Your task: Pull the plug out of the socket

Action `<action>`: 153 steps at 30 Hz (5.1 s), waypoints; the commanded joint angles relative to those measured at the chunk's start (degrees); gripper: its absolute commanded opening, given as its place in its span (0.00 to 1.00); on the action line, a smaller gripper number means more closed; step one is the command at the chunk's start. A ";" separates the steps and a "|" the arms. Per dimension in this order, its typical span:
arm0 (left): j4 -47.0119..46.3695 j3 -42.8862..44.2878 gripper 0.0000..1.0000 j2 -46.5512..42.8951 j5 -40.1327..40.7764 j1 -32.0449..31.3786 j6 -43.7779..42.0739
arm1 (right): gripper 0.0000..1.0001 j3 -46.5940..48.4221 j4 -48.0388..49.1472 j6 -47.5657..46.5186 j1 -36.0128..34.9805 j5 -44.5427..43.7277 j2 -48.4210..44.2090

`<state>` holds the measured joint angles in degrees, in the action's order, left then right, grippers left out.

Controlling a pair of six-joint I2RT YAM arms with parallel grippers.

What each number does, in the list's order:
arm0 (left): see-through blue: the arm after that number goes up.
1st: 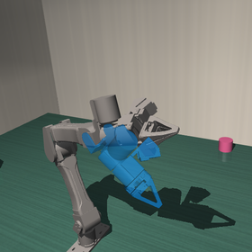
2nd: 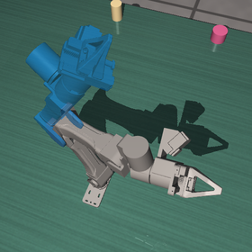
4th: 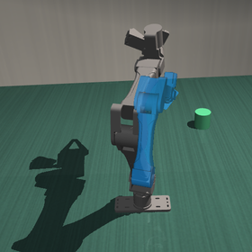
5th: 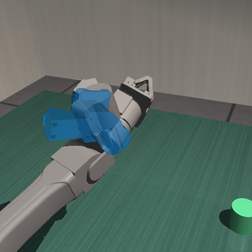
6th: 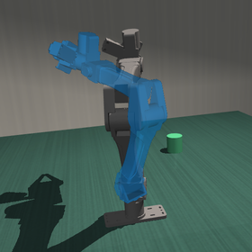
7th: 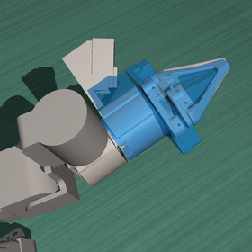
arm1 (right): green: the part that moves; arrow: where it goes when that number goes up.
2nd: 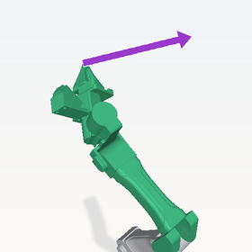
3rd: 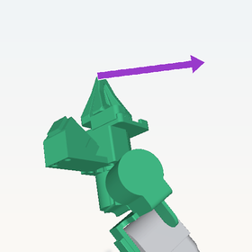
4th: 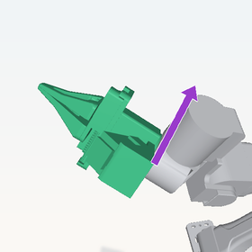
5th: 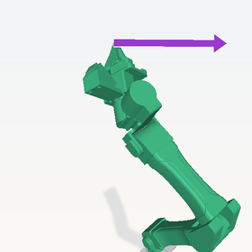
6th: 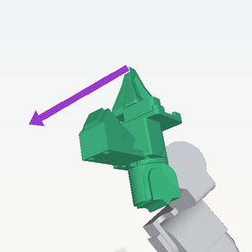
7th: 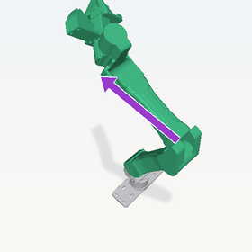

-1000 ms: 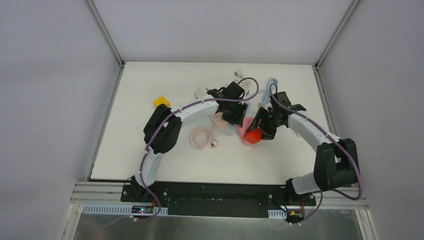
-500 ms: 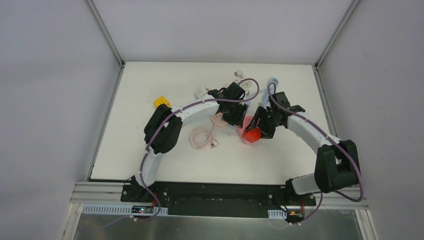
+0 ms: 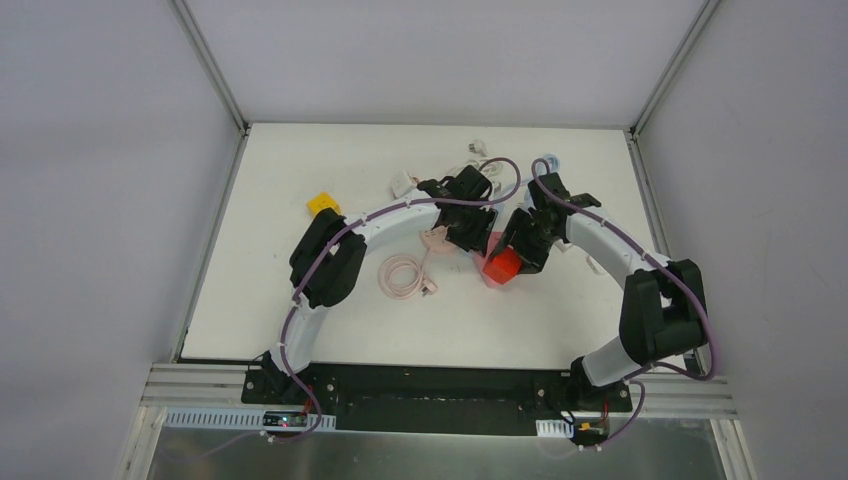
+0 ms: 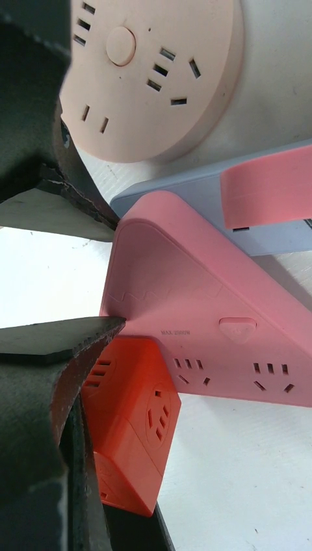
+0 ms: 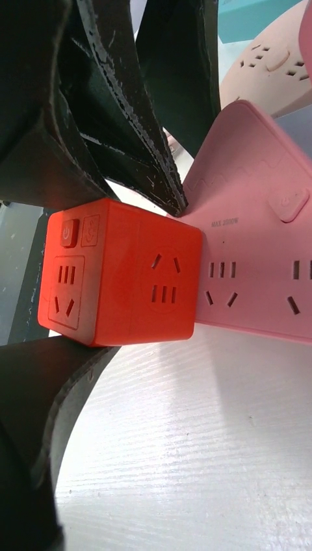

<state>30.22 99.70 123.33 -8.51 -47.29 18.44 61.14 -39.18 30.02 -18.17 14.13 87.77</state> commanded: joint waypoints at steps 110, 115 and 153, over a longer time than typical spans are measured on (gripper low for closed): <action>12.54 4.26 0.91 -19.48 1.38 12.39 -3.21 | 0.93 -10.94 11.84 2.73 20.90 0.01 -24.54; 12.05 4.38 0.89 -18.45 -0.14 12.46 -0.99 | 0.90 -1.73 13.61 4.92 9.81 -7.66 -13.82; 12.74 2.12 0.83 -12.73 -12.14 12.70 2.68 | 0.16 13.95 16.01 1.86 -2.06 -7.38 14.44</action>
<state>42.46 99.13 107.81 -14.24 -34.79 18.44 78.65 -25.98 35.44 -21.19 1.02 106.32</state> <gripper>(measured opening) 0.840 0.228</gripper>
